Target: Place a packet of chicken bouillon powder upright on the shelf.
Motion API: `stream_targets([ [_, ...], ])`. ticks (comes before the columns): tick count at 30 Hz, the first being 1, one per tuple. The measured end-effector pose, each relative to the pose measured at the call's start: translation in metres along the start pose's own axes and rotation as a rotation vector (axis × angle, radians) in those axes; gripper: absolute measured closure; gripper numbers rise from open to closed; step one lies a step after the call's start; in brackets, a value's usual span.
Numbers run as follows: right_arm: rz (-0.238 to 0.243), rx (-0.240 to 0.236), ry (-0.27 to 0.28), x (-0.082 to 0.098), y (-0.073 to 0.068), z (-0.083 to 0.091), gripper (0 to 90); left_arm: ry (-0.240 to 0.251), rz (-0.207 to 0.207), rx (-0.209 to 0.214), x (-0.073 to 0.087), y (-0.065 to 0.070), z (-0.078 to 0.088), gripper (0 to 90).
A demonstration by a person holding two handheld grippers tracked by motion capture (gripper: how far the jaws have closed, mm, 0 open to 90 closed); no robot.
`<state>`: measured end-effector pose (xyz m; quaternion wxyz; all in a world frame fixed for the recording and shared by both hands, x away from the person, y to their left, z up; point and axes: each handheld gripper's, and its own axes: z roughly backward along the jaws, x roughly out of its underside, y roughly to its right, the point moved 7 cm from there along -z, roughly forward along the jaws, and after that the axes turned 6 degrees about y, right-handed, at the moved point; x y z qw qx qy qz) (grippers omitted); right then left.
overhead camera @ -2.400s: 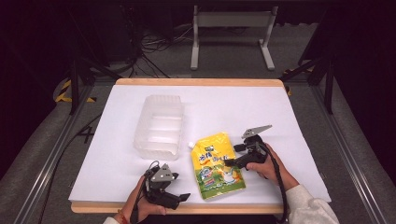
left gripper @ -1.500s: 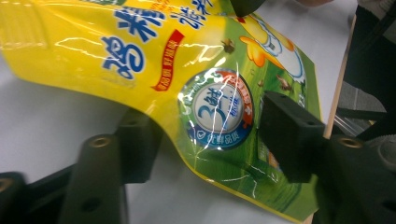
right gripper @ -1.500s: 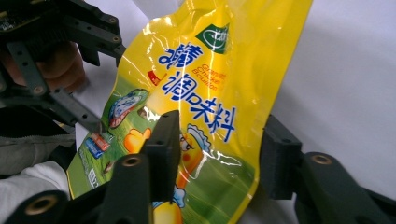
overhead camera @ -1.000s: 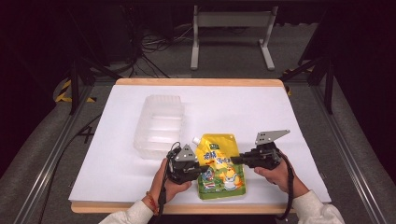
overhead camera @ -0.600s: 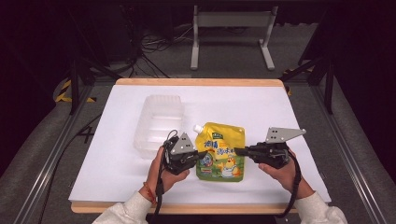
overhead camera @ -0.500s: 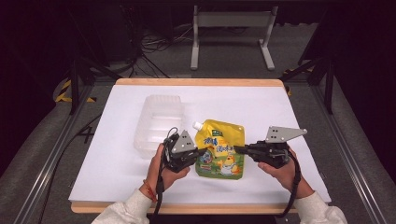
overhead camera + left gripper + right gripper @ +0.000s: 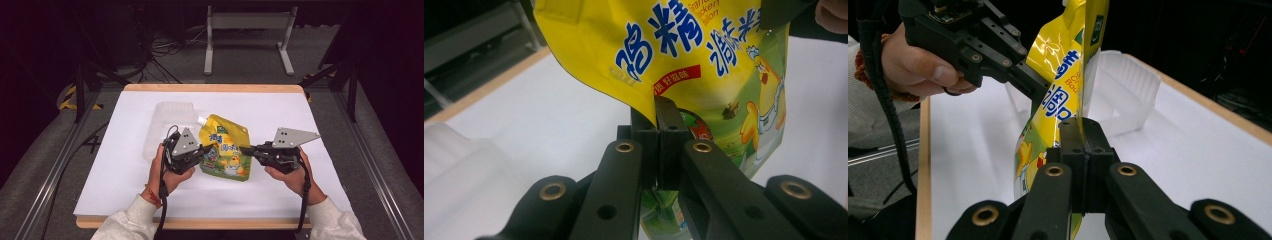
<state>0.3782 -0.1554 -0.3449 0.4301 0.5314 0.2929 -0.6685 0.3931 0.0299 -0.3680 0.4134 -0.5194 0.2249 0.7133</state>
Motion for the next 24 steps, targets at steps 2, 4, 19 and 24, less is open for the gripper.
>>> stream_targets([
  [2, 0.003, 0.003, 0.006, -0.003, 0.0, -0.003, 90.0, 0.009, 0.0, -0.009, -0.001, -0.003, 0.002, 88.7],
  [4, 0.017, 0.011, 0.024, -0.012, 0.002, -0.014, 90.0, 0.023, 0.003, -0.04, -0.003, -0.014, 0.007, 88.6],
  [19, 0.055, 0.036, 0.064, -0.039, 0.008, -0.063, 90.0, 0.101, 0.043, -0.133, -0.002, -0.061, 0.031, 88.1],
  [24, 0.046, 0.035, 0.092, -0.044, 0.009, -0.079, 90.0, 0.12, 0.042, -0.163, -0.001, -0.074, 0.036, 87.6],
])
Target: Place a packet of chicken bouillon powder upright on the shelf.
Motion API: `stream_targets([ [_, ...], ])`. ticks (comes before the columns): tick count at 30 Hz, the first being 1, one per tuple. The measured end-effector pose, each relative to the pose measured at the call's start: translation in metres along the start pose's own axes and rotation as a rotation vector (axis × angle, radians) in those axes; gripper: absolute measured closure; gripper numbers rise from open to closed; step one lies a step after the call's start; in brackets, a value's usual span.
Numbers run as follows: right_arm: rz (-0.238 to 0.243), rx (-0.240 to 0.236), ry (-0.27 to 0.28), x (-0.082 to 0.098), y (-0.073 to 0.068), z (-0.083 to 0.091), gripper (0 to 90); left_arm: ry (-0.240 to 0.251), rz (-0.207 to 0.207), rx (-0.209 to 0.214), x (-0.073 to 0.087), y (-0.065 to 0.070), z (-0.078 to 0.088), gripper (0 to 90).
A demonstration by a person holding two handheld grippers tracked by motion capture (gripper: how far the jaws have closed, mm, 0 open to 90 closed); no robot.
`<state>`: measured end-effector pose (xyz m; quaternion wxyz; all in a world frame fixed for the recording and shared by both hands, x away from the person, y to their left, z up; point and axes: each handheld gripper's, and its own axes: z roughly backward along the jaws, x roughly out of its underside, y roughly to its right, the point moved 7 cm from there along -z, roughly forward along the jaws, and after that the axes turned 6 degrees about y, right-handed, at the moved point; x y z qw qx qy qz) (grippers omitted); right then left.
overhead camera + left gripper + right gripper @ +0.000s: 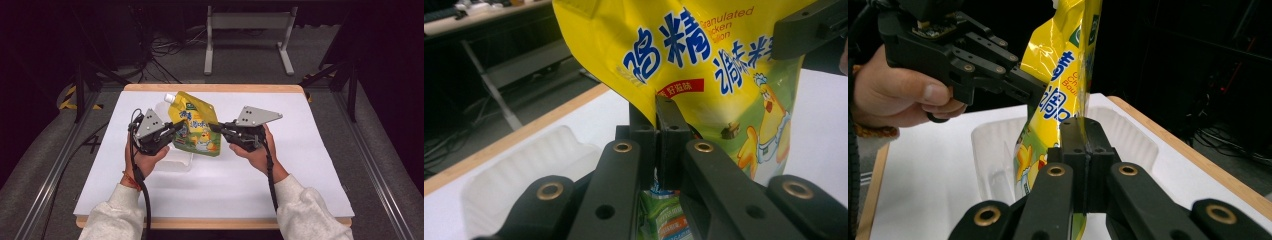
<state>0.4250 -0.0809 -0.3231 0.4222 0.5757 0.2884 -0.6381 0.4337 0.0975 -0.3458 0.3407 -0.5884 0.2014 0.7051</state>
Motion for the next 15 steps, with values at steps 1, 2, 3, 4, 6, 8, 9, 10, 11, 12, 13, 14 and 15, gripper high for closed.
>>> stream_targets([
  [1, -0.007, 0.0, 0.004, -0.001, 0.0, -0.003, 90.0, 0.009, 0.006, -0.003, 0.0, -0.003, 0.001, 87.5],
  [2, -0.015, -0.003, 0.011, -0.001, 0.0, -0.006, 90.0, 0.011, 0.008, -0.003, 0.001, -0.006, 0.002, 87.2],
  [3, -0.017, -0.008, 0.012, -0.001, 0.0, -0.008, 90.0, 0.013, 0.013, -0.005, 0.002, -0.009, 0.003, 87.1],
  [4, -0.015, -0.007, 0.01, -0.001, 0.0, -0.011, 90.0, 0.013, 0.018, -0.009, 0.003, -0.011, 0.004, 87.1],
  [6, -0.012, -0.009, 0.012, -0.001, -0.002, -0.018, 90.0, 0.007, 0.008, -0.022, 0.005, -0.016, 0.006, 86.7],
  [8, -0.011, -0.014, 0.009, -0.001, -0.004, -0.024, 90.0, 0.01, 0.022, -0.026, 0.007, -0.02, 0.007, 86.5],
  [9, -0.016, -0.021, 0.011, 0.0, -0.005, -0.028, 90.0, 0.01, 0.027, -0.03, 0.009, -0.021, 0.007, 86.3],
  [10, -0.021, -0.021, 0.012, 0.0, -0.006, -0.03, 90.0, 0.012, 0.032, -0.03, 0.01, -0.024, 0.008, 86.1],
  [11, -0.02, -0.022, 0.012, 0.0, -0.007, -0.034, 90.0, 0.015, 0.031, -0.028, 0.011, -0.025, 0.009, 86.1],
  [12, -0.018, -0.025, 0.013, 0.001, -0.008, -0.035, 90.0, 0.014, 0.032, -0.029, 0.013, -0.027, 0.01, 86.1],
  [13, -0.02, -0.031, 0.014, 0.001, -0.009, -0.037, 90.0, 0.015, 0.036, -0.032, 0.014, -0.028, 0.011, 85.9],
  [14, -0.022, -0.029, 0.014, 0.002, -0.009, -0.039, 90.0, 0.016, 0.039, -0.033, 0.015, -0.029, 0.011, 85.9],
  [15, -0.024, -0.032, 0.014, 0.002, -0.01, -0.041, 90.0, 0.014, 0.038, -0.035, 0.016, -0.031, 0.011, 85.8],
])
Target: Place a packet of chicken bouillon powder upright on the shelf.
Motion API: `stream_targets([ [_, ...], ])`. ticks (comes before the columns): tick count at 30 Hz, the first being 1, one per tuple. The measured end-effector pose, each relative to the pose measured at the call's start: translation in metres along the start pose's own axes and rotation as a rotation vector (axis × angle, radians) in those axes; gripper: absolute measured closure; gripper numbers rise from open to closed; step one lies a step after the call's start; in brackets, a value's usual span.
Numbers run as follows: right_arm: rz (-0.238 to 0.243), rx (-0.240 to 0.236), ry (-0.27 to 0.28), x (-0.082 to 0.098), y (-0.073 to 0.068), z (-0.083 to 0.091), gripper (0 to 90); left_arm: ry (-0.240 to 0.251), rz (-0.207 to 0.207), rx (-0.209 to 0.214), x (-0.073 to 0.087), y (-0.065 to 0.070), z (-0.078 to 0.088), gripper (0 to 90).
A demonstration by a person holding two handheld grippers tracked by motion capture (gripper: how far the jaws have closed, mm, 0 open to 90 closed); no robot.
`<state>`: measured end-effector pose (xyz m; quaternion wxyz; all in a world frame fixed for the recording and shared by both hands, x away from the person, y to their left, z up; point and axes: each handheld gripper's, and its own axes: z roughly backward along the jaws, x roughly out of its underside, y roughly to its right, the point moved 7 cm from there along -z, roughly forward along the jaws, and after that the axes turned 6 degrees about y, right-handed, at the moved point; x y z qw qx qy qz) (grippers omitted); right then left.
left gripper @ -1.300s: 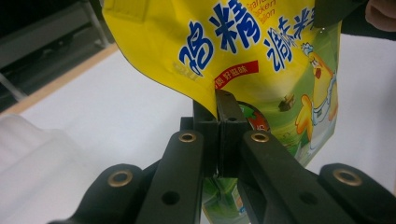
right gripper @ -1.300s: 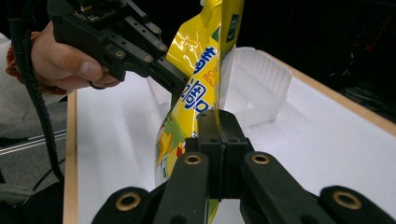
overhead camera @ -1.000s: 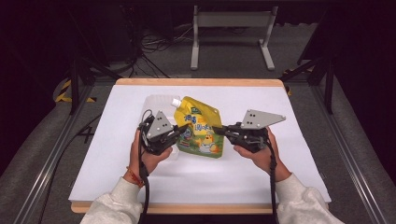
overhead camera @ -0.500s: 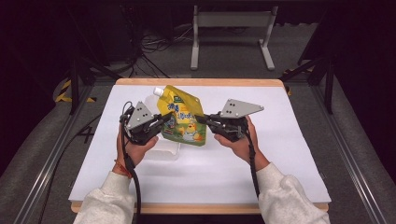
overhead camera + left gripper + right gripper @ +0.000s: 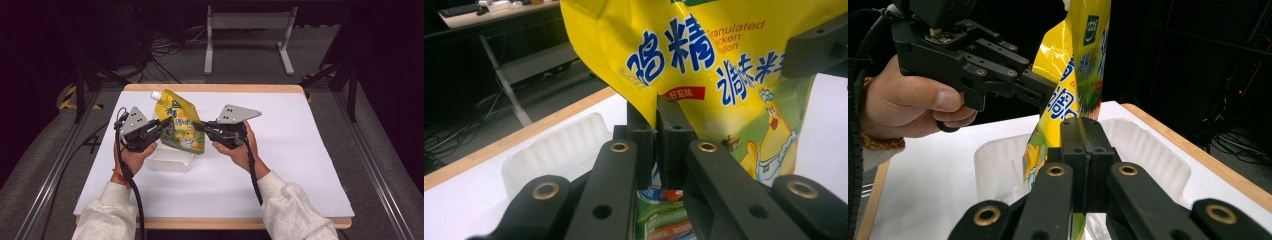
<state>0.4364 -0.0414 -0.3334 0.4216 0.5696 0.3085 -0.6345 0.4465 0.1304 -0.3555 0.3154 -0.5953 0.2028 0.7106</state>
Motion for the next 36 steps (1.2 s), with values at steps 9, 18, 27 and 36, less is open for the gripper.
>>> stream_targets([
  [9, -0.012, -0.027, 0.001, 0.007, -0.004, -0.019, 90.0, 0.0, 0.013, -0.009, 0.012, -0.012, 0.006, 85.6],
  [18, -0.011, -0.04, 0.002, 0.019, -0.009, -0.039, 90.0, 0.003, 0.022, -0.018, 0.025, -0.024, 0.013, 85.5],
  [27, 0.006, -0.009, 0.029, 0.011, -0.002, -0.042, 90.0, 0.044, 0.009, -0.037, 0.017, -0.03, 0.013, 86.0],
  [36, -0.004, -0.001, 0.019, 0.023, 0.002, -0.048, 90.0, 0.028, 0.024, -0.026, 0.032, -0.034, 0.005, 84.8],
])
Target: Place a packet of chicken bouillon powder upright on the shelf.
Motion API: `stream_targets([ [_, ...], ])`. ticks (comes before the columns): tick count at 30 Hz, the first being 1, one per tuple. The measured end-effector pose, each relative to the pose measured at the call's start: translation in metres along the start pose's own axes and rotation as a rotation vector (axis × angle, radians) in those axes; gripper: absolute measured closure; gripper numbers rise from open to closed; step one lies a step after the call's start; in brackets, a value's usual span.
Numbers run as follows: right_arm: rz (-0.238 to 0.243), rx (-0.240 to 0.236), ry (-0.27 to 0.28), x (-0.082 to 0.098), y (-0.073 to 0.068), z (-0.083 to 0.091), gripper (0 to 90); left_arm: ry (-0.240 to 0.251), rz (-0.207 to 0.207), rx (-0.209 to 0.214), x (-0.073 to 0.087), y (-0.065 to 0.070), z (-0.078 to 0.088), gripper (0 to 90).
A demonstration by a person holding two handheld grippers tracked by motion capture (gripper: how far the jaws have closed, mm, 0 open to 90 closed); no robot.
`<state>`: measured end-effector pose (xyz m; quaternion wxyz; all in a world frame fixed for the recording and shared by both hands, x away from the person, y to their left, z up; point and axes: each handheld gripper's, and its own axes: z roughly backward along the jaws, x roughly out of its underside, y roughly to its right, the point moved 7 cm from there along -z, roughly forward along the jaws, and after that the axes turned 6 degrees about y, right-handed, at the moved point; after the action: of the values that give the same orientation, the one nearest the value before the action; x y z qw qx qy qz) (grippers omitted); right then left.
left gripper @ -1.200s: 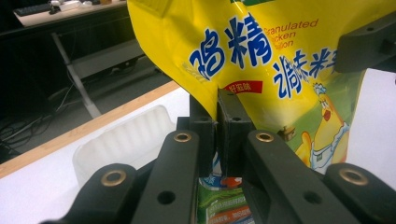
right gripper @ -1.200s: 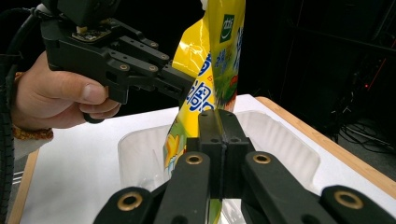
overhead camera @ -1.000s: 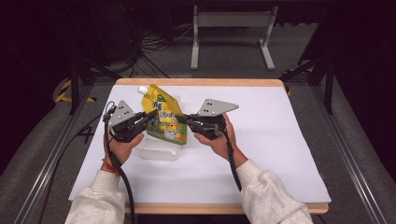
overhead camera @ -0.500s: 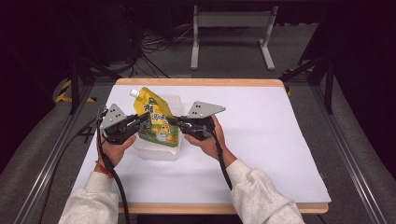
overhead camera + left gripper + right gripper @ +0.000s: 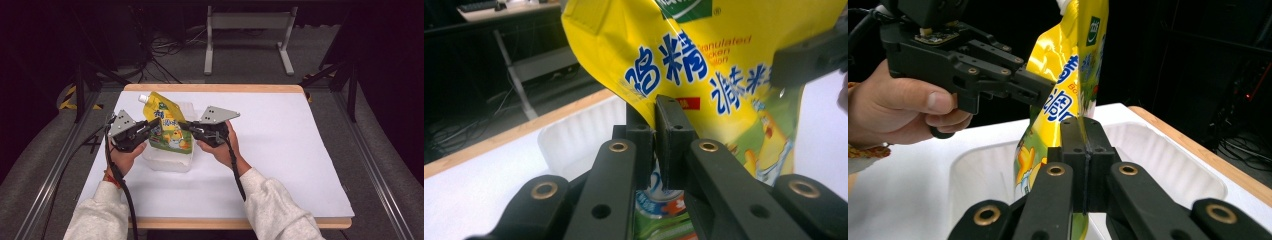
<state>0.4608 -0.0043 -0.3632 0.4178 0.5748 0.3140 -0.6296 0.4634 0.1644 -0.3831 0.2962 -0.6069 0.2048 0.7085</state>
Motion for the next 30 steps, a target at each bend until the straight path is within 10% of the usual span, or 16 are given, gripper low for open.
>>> stream_targets([
  [30, 0.006, 0.013, 0.001, 0.012, -0.008, -0.014, 90.0, -0.035, 0.018, 0.005, 0.019, -0.012, 0.006, 82.4],
])
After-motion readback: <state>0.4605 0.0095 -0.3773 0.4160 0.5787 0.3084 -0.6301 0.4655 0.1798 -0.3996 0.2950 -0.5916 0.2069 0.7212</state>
